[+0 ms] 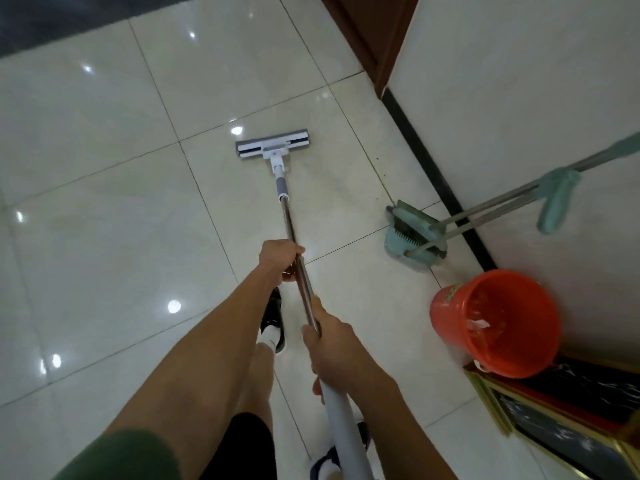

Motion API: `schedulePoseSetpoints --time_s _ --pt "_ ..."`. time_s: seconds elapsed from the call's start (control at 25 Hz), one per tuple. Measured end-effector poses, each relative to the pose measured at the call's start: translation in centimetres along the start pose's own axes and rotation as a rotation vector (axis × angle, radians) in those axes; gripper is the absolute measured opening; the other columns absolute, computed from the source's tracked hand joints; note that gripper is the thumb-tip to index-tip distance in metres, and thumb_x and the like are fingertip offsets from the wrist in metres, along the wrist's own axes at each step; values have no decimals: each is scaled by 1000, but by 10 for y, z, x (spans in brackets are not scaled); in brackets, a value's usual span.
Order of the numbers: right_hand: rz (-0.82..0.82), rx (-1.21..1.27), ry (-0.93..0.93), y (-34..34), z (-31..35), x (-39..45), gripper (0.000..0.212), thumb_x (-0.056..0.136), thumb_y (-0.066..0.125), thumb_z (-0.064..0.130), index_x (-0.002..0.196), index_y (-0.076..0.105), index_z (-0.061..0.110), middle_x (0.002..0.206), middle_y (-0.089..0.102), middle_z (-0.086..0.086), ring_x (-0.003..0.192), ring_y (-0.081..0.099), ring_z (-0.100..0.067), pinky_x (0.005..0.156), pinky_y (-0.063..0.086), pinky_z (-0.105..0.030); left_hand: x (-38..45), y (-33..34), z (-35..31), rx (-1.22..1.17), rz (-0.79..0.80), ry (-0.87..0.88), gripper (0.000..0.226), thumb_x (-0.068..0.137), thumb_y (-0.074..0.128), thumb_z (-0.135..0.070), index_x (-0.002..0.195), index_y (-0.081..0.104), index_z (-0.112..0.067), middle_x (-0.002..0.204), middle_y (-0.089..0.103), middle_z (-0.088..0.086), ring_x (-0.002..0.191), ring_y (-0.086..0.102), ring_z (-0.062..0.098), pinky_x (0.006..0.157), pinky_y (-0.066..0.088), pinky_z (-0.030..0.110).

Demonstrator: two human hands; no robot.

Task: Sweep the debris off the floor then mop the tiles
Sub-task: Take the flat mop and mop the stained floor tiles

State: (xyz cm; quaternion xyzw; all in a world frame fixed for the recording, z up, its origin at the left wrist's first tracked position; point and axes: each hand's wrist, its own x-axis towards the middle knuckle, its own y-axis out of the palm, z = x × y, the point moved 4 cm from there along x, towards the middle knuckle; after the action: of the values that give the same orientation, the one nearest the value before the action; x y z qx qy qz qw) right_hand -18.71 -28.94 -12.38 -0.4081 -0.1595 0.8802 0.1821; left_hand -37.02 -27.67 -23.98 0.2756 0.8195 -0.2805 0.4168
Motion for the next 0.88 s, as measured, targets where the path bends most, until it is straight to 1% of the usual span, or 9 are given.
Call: schedulePoseSetpoints --time_s 0.08,0.16,0.24,0.32,0.48,0.6,0.68,0.8,0.88 --pt "124 11 43 3 -34 -59 55 105 37 34 156 18 31 80 58 6 64 58 -6 60 47 -15 -42 11 57 -45 -9 -39 6 85 71 -6 86 67 -2 80 67 17 63 64 28 58 61 42" --pt "188 -23 77 5 -61 -111 59 104 37 35 157 12 34 96 65 1 78 64 -9 70 52 -20 -79 22 110 -76 1 -78 5 86 70 -6 87 65 -4 79 66 16 58 62 25 50 56 34" --pt "234 -72 110 14 -78 -144 61 103 37 37 157 9 36 111 65 -2 92 64 -13 84 53 -29 -105 29 147 -114 18 -98 7 88 69 -6 85 63 -7 76 64 13 56 60 22 52 55 34" --pt "241 -48 126 19 -81 -154 61 102 38 38 156 10 39 114 65 0 95 64 -13 88 53 -31 -112 28 156 -139 12 -88 7 88 69 -5 85 63 -6 76 63 14 55 60 23 55 57 37" --pt "184 -72 118 6 -66 -128 59 103 42 40 156 17 37 126 64 2 101 63 -10 90 48 -21 -95 19 123 -149 -43 -49 9 88 70 -5 92 68 2 78 68 17 56 65 26 52 60 41" --pt "169 -95 128 -7 -45 -94 58 103 44 39 155 21 36 100 67 5 77 62 -5 71 47 -16 -68 13 93 -179 -54 -44 13 85 72 -6 93 68 4 81 71 20 58 67 28 56 62 49" --pt "180 -121 115 -12 -27 -65 58 103 44 37 156 20 35 91 63 9 70 60 -3 68 47 -17 -45 2 69 -195 -53 -45 11 84 73 -5 92 69 3 81 71 19 58 68 27 57 62 51" --pt "182 -178 85 -12 14 5 58 104 43 38 157 19 33 111 64 4 76 57 0 74 44 -17 11 -32 19 -206 -66 -38 14 82 74 -4 92 69 5 80 71 19 58 69 28 56 62 51" --pt "175 -176 82 -9 46 55 59 104 43 38 157 18 34 125 63 3 80 58 0 77 48 -18 55 -60 -16 -208 -67 -41 14 82 75 -4 91 69 5 80 71 20 58 70 29 55 61 52"
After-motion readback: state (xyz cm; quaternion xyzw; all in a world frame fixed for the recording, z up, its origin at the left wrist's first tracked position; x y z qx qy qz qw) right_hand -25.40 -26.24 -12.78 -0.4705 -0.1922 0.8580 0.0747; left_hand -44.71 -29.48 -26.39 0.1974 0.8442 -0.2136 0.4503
